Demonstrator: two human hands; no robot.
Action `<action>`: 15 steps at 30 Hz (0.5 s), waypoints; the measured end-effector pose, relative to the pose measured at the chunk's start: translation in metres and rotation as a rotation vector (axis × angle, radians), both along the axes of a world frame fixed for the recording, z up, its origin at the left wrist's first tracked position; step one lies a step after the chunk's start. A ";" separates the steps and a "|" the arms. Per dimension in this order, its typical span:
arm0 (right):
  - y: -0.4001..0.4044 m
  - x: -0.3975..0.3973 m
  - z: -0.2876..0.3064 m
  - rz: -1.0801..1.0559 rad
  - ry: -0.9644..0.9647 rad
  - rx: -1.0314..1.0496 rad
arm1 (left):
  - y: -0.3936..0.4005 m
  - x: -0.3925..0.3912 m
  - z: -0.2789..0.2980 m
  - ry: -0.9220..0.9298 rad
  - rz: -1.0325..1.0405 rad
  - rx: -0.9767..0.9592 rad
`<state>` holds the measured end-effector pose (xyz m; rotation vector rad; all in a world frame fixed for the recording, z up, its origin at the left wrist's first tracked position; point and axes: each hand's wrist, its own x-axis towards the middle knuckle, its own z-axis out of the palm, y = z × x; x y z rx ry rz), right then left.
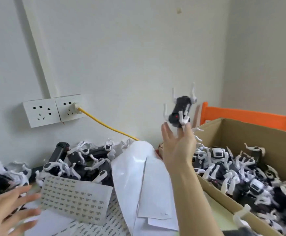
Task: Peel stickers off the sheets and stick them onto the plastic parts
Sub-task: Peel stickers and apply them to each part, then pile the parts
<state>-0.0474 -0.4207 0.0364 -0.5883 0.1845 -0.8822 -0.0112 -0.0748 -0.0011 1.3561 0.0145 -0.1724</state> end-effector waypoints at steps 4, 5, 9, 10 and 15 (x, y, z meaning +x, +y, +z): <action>-0.023 0.003 -0.007 -0.044 0.103 -0.031 | -0.010 0.007 -0.002 -0.037 -0.061 0.078; -0.016 0.006 -0.006 0.008 0.191 -0.101 | -0.017 0.008 0.000 -0.008 -0.021 0.109; 0.037 0.026 -0.011 0.132 0.448 -0.595 | -0.021 0.003 -0.007 -0.175 0.062 0.353; 0.055 0.025 -0.011 0.174 0.471 -0.725 | -0.020 -0.001 -0.011 -0.243 0.070 0.411; 0.117 0.016 -0.018 0.327 0.495 -1.237 | -0.005 0.001 0.000 -0.545 0.131 0.932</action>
